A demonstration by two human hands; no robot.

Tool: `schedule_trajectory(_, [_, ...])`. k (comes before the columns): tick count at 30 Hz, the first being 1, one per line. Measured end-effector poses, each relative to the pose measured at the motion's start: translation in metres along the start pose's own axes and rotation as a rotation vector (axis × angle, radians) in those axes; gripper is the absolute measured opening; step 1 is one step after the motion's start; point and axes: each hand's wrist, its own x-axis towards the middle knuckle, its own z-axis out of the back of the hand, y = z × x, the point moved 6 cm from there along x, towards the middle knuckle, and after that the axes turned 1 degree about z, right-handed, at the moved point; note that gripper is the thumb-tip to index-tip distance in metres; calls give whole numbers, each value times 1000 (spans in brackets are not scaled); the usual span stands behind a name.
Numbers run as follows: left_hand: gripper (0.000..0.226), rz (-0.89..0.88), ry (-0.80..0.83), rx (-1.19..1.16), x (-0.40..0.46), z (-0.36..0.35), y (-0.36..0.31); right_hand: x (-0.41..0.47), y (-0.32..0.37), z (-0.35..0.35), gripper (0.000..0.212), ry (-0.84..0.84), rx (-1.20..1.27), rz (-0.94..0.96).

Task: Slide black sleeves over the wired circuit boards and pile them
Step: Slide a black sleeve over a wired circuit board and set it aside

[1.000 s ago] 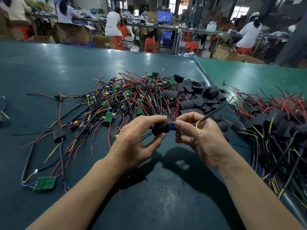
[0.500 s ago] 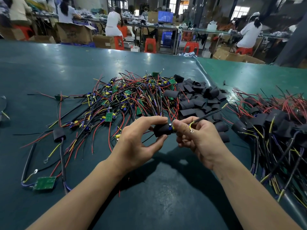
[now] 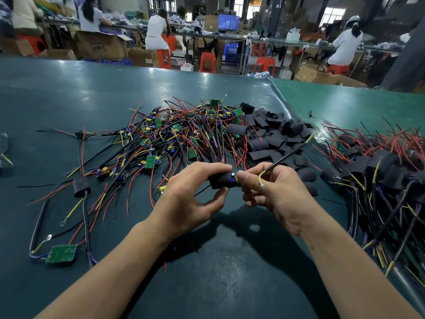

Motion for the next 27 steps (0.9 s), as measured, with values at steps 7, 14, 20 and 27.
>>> schedule_trajectory(7, [36, -99, 31, 47, 2, -2, -6, -1, -3, -5, 26, 13, 62, -46])
schedule_trajectory(14, [40, -15, -12, -10, 2, 3, -1, -1, 5, -5, 22, 117, 97, 51])
schedule_trajectory(20, [40, -23, -14, 30, 2, 5, -5, -2, 5, -9, 23, 83, 70, 85])
schedule_trajectory(27, [41, -57, 20, 29, 3, 4, -9, -5, 12, -9, 15, 53, -34, 162])
